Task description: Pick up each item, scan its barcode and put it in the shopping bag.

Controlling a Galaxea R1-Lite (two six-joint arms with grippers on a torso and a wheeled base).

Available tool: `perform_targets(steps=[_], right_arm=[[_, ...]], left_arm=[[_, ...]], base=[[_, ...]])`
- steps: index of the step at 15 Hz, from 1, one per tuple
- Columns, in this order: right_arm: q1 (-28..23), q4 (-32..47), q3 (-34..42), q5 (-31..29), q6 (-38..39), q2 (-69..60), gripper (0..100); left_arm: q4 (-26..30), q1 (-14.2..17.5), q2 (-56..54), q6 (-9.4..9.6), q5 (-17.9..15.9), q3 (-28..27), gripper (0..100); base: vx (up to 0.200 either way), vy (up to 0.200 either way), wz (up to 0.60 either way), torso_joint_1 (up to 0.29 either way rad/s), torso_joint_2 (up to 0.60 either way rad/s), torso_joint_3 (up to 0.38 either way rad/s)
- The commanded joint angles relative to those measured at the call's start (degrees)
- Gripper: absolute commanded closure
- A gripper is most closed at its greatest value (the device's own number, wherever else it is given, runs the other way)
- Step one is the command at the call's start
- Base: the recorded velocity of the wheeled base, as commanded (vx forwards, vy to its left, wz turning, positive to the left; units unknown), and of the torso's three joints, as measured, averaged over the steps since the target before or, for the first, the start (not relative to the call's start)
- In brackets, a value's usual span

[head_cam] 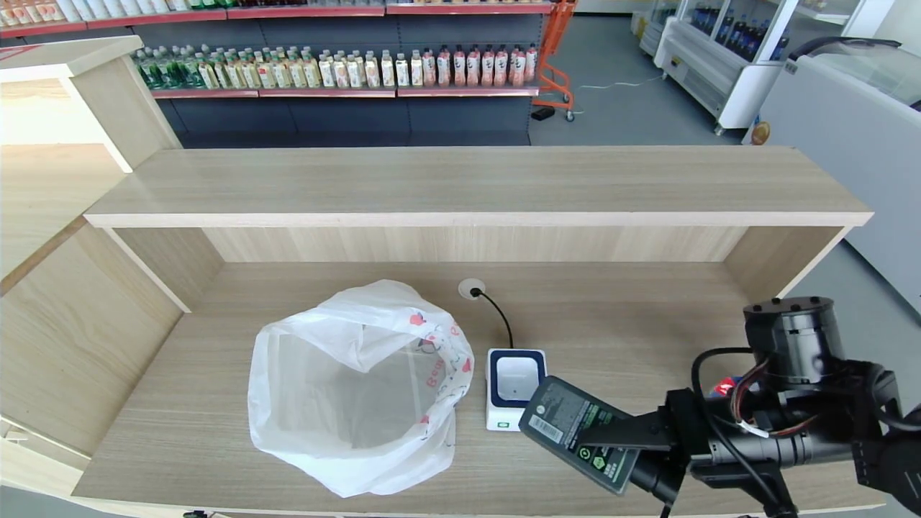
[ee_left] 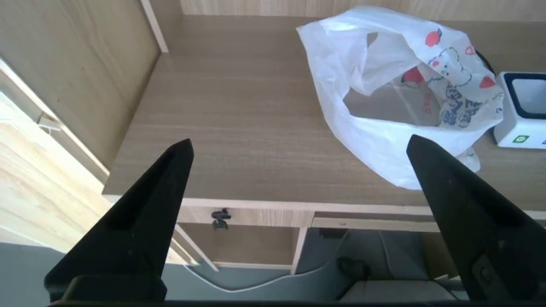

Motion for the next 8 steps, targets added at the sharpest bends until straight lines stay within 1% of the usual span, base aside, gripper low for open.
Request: perform_targets(steps=[1,2,5,6,8], right_arm=[[6.78,-4.79,-3.57,0.55,-0.14,5.66,100],[8.53,-6.64,-4.80,0.55,-0.14,7.51,100],[9.33,-9.89,-6.56,0.55,-0.06,10.58,100],[10.91,-11.38,-6.56,0.55,-0.06,10.94,100],[11.70,-11.47,-6.47,0.55,-0.06,11.38,100]], left_arm=[[0.00,0.01,-0.02,0.00,0.01,0.00,0],[0.00,0.01,-0.02,0.00,0.01,0.00,0],[0.00,0.01,-0.02,0.00,-0.08,0.00,0],[0.00,0.01,-0.02,0.00,0.01,0.00,0],[0.00,0.01,-0.02,0.00,0.01,0.00,0]], base=[[0.000,0.000,0.00,0.000,0.00,0.000],[0.000,0.000,0.00,0.000,0.00,0.000],[0.000,0.000,0.00,0.000,0.00,0.000],[0.000,0.000,0.00,0.000,0.00,0.000],[0.000,0.000,0.00,0.000,0.00,0.000]])
